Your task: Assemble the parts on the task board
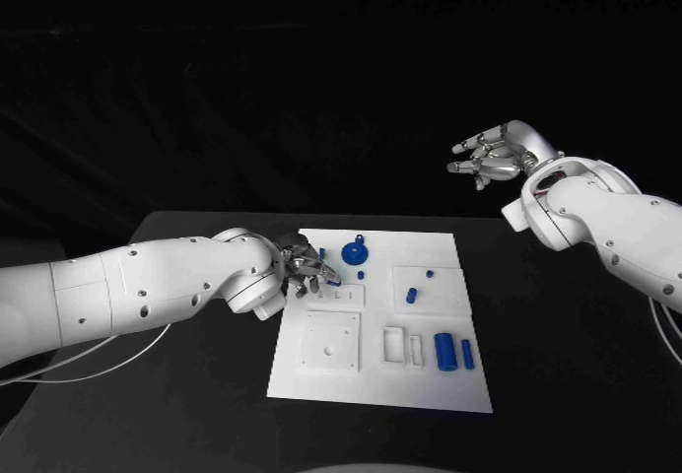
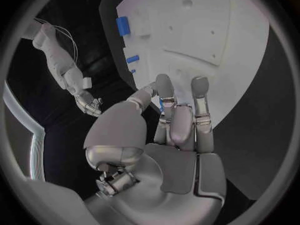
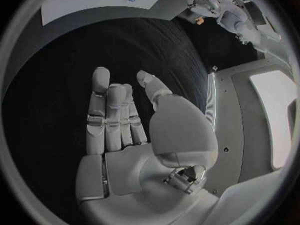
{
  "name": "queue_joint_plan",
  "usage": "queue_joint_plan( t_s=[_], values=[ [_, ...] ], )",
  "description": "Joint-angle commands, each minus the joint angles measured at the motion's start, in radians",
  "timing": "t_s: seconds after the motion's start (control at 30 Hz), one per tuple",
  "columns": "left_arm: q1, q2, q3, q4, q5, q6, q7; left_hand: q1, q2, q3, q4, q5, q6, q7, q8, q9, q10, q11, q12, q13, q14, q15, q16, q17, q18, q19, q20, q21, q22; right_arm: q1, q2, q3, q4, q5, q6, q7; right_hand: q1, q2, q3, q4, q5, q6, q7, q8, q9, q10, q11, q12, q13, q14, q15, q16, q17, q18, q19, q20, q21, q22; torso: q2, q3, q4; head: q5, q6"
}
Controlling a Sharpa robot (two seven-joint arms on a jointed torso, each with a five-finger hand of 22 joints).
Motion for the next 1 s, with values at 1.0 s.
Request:
queue_joint_plan(
  t_s=[1.0],
  values=[
    [-0.028, 0.073, 0.001, -0.066, -0.065, 0.049, -0.042, -0.007, 0.008, -0.006, -0.014, 0.008, 0.252, -0.144, 0.003, 0.366, 0.045, -0.011, 0.019, -0.008, 0.005, 0.001, 0.014, 0.003, 0.026, -0.007, 0.017, 0.013, 0.016, 0.001, 0.031, 0.03, -0.022, 0.01, -0.003, -0.005, -0.013, 0.009, 0.035, -0.014, 0.012, 0.0, 0.0, -0.003, -0.001, 0.013, -0.002, -0.024, -0.048, -0.003, -0.002, -0.004, -0.014, 0.001, 0.027, -0.005, -0.01, 0.006, 0.0, 0.0007, -0.0006, -0.007, -0.02]
  ],
)
